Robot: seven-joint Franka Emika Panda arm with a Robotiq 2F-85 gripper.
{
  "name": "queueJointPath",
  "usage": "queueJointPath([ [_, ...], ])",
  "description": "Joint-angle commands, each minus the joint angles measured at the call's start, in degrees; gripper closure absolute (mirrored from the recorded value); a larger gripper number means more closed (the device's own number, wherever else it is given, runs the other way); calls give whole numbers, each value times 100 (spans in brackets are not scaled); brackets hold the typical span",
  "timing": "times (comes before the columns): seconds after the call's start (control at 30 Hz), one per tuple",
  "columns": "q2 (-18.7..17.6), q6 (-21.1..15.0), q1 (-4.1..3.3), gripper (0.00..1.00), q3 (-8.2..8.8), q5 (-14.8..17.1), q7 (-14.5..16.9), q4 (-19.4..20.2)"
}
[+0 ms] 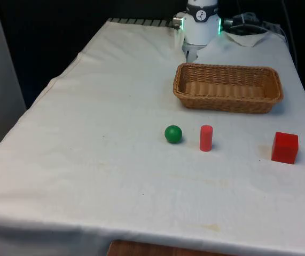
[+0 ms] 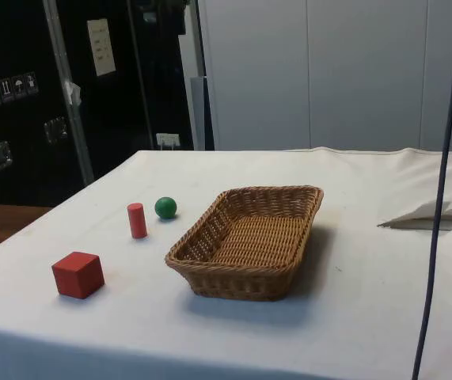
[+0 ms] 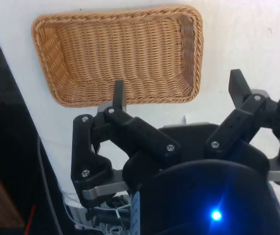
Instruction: Pick up the object to the left of the cylinder and place it into the basket.
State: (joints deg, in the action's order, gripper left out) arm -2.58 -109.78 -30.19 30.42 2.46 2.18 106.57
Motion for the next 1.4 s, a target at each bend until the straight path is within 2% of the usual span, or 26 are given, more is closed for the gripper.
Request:
queueJointPath([
  [0.0,-80,-29,-23,0,-23,0,-63,-40],
  [0.23,-327,-80,-63,0,-115,6,-223,-189],
  [0.27,-309,-69,-52,0,-115,0,-195,-183],
  [0.3,-407,-80,-74,0,-138,11,-258,-246],
  [0.5,-739,-74,-92,0,-212,63,-384,-504],
  [0.57,-676,-69,-86,0,-201,29,-344,-458],
  [0.63,-882,-63,-92,0,-246,80,-435,-625],
  [0.8,-1140,-63,-97,0,-315,109,-550,-814],
  [1.37,-1673,-395,-138,0,-561,86,-974,-905],
])
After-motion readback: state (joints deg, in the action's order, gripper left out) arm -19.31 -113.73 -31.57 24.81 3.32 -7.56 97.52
